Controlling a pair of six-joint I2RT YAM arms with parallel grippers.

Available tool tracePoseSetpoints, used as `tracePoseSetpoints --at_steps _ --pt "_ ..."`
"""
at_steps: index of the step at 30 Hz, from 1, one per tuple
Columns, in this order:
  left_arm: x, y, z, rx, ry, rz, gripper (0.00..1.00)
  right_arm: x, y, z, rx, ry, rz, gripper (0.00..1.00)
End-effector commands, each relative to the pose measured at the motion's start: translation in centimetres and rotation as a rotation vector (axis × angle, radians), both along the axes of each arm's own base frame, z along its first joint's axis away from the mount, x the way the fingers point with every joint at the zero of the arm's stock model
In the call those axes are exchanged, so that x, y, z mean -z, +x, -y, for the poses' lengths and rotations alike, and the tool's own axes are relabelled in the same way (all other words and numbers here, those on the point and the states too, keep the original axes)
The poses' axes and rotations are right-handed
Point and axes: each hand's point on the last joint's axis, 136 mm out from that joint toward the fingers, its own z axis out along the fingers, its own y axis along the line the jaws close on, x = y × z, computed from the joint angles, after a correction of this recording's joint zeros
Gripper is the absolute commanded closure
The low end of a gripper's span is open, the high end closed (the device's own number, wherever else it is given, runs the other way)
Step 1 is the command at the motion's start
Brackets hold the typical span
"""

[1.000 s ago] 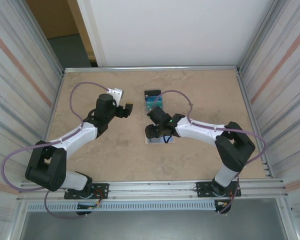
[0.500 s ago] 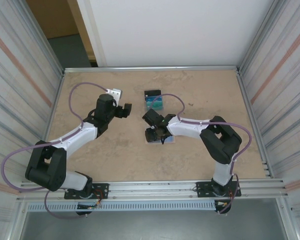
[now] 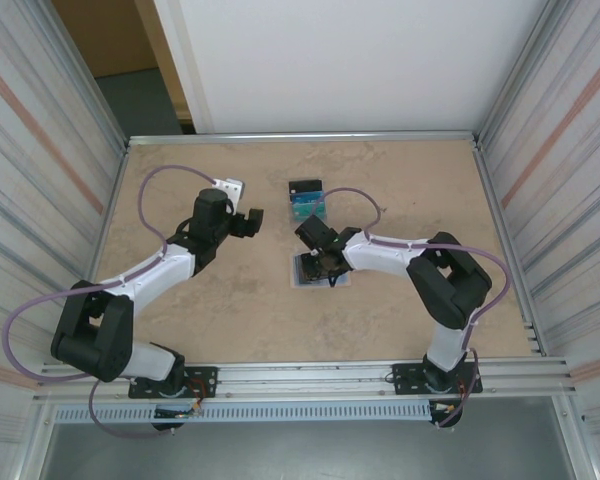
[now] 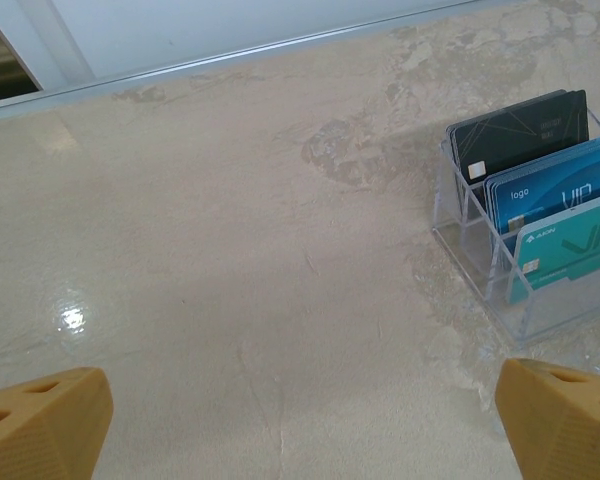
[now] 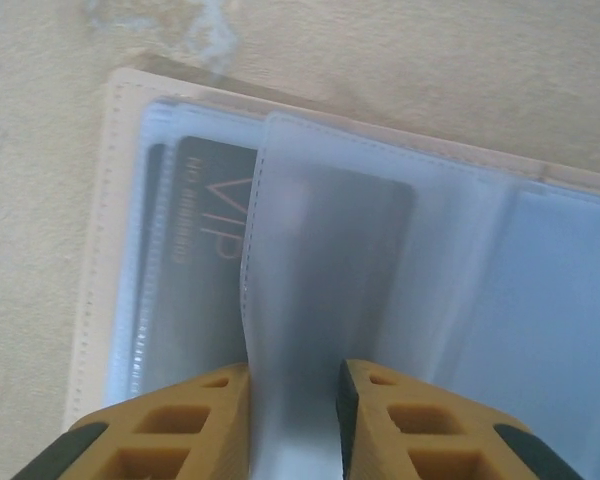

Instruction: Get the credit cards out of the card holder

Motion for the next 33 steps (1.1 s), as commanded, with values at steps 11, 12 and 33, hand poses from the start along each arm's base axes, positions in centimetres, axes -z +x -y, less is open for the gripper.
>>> tracePoseSetpoints --at_steps 11,12,33 --pt "-5.0 -0.7 -0.8 -0.079 -0.113 0.103 0.01 -2.2 0.6 4.1 0.127 -0.04 0.066 0.73" --pt "-5.2 -0.8 -0.8 -0.078 -0.122 0.108 0.01 -2.3 0.6 4.5 0.138 -0.041 0.065 0.73" --pt "-1.1 -5.4 6.0 0.157 0.182 0.053 0.01 -4.4 0.9 11.3 0.365 0.029 0.083 0.76"
